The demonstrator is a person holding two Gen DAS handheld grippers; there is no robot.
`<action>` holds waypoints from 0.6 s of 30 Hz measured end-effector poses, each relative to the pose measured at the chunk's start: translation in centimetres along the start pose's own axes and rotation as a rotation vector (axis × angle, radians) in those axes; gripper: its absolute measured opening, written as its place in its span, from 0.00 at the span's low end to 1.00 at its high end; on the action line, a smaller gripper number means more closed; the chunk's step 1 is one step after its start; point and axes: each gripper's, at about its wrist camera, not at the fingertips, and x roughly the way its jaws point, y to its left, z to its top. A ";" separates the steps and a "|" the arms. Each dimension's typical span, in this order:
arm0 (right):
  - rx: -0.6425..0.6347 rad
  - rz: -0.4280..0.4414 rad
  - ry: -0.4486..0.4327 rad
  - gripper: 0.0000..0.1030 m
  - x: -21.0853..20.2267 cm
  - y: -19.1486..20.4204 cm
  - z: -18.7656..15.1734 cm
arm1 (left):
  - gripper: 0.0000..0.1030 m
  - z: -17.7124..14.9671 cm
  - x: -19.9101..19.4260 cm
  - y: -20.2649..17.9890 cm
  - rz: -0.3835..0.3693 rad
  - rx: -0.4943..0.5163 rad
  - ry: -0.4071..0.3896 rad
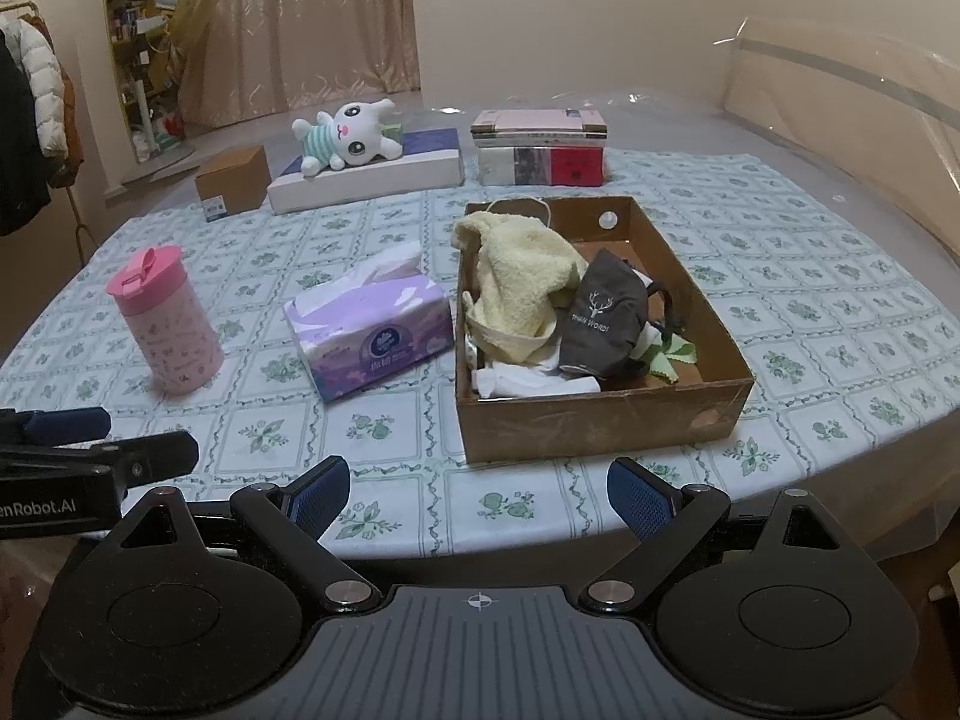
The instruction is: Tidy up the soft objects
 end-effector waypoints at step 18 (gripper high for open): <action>0.000 -0.004 -0.003 0.90 0.0 0.0 0.1 | 0.86 -0.1 0.1 0.1 -0.001 0.001 0.002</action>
